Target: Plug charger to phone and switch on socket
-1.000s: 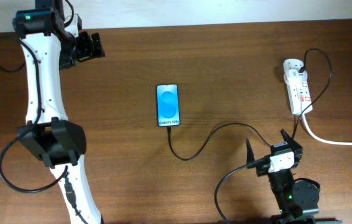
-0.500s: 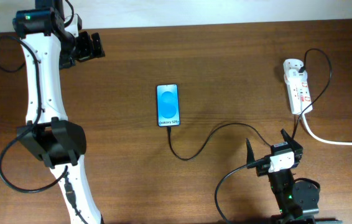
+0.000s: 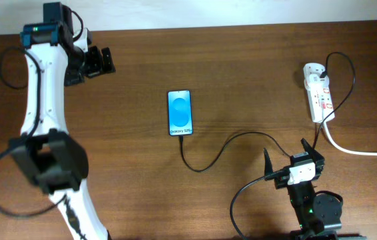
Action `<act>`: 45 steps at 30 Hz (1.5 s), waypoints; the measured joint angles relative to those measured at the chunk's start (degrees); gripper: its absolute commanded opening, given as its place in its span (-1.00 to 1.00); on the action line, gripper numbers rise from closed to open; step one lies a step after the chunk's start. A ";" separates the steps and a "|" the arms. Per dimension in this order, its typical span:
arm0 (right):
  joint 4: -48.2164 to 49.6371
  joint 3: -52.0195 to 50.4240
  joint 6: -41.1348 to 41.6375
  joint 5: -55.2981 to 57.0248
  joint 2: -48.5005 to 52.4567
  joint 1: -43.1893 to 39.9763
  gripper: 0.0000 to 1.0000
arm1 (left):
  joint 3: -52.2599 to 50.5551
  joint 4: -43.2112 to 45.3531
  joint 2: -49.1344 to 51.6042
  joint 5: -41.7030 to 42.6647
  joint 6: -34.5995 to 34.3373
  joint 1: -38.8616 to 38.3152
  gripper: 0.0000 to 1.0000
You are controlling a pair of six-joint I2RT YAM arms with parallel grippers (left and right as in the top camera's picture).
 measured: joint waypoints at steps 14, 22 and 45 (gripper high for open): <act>-0.02 0.00 -0.04 0.44 -0.09 0.00 0.97 | -83.34 63.12 -68.06 -0.33 10.95 -0.83 0.99; -0.02 0.00 -0.02 0.46 -0.20 0.00 0.97 | -109.18 73.44 -104.13 -2.21 13.70 -2.91 0.99; -0.02 0.00 0.00 0.44 -0.20 0.00 0.97 | -124.54 70.44 -123.05 -3.82 20.41 -5.49 0.99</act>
